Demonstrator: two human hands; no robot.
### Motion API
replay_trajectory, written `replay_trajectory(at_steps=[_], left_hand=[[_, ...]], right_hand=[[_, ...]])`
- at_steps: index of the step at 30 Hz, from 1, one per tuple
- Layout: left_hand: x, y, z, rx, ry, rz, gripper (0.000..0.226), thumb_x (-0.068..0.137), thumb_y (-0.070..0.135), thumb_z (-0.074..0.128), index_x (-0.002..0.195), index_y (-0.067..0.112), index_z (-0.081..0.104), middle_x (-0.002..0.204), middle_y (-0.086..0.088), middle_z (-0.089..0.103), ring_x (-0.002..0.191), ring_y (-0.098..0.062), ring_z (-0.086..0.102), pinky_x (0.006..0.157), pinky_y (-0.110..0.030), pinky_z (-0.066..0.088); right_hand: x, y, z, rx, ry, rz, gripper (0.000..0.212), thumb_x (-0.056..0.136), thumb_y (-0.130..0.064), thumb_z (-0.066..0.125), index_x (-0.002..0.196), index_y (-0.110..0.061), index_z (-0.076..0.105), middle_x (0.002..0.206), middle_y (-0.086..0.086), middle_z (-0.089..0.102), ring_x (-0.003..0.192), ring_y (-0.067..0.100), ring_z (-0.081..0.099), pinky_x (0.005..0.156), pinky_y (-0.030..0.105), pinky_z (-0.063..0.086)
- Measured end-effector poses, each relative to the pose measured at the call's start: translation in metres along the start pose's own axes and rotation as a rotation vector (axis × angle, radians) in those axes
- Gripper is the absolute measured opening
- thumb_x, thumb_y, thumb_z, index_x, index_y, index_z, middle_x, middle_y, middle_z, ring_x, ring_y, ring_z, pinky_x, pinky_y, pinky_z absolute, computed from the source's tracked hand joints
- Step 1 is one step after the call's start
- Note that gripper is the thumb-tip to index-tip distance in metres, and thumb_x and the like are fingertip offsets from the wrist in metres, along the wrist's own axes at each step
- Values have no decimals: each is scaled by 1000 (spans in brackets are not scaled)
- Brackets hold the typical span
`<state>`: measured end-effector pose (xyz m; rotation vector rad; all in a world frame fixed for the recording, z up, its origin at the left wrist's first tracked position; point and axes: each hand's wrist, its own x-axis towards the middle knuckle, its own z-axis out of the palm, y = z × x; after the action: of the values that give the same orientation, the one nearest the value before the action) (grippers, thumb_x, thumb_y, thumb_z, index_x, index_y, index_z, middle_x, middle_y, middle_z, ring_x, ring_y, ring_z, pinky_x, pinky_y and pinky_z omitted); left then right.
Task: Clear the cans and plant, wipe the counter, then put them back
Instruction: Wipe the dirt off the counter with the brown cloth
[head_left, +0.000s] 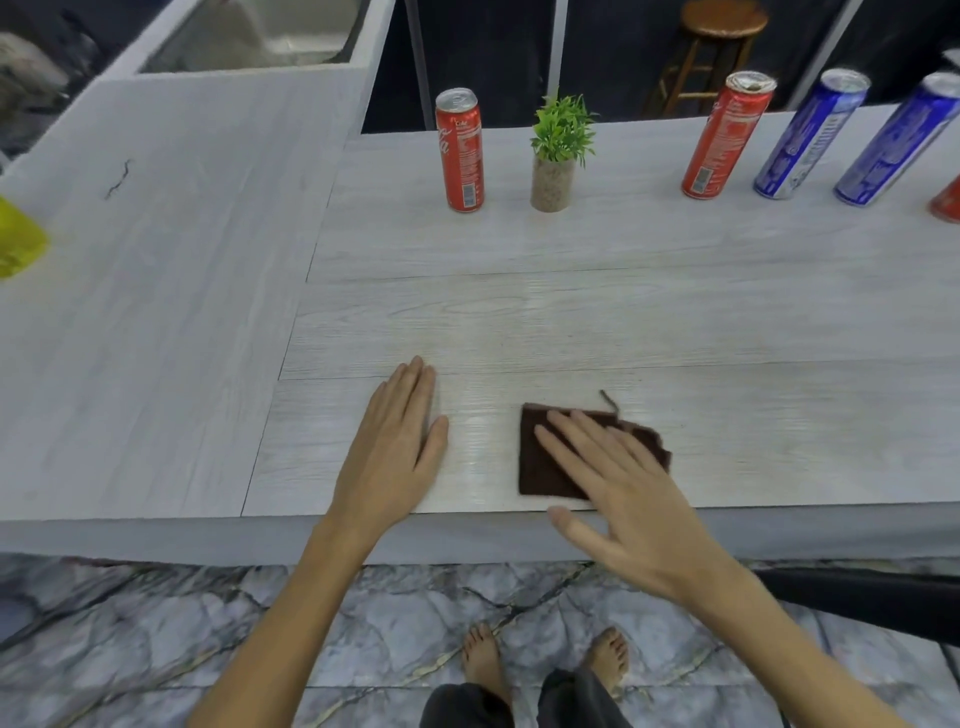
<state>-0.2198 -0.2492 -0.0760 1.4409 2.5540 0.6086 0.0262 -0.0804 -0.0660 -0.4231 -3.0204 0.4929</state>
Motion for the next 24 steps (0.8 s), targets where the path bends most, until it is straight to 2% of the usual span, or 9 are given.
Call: replay_trajectory(at_steps=[6, 10, 16, 20, 24], left_hand=[[0, 3, 1, 3, 8, -10, 61, 112, 36, 30, 165, 12, 11, 173, -1, 4, 159, -10, 0, 130, -36, 4], [1, 3, 1, 18, 14, -13, 60, 112, 36, 30, 165, 13, 13, 173, 0, 5, 159, -9, 0, 130, -35, 4], [-1, 1, 2, 11, 7, -9, 61, 112, 39, 28, 165, 16, 10, 173, 2, 3, 158, -6, -3, 130, -32, 1], [-1, -1, 2, -8, 0, -12, 61, 112, 41, 27, 165, 16, 9, 173, 3, 2, 158, -5, -4, 130, -32, 1], [-1, 1, 1, -5, -2, -18, 61, 112, 39, 29, 165, 16, 9, 173, 4, 1, 158, -4, -5, 130, -32, 0]], right_hand=[[64, 37, -18, -71, 30, 207, 81, 100, -70, 19, 168, -26, 13, 176, -5, 9, 163, 13, 1, 132, 39, 2], [102, 7, -8, -89, 23, 167, 80, 103, -65, 31, 168, -22, 15, 176, -1, 12, 163, 18, 5, 131, 41, 4], [29, -27, 10, -21, -24, -36, 77, 105, -65, 34, 168, -32, 6, 176, -9, 4, 162, 10, -5, 132, 37, 2], [-20, 9, -5, 6, -25, -3, 73, 107, -62, 35, 168, -35, 4, 176, -13, 2, 162, 9, -1, 131, 39, 6], [-10, 49, -25, -28, 14, 135, 72, 106, -66, 27, 168, -34, 8, 176, -12, 5, 162, 7, -2, 131, 41, 10]])
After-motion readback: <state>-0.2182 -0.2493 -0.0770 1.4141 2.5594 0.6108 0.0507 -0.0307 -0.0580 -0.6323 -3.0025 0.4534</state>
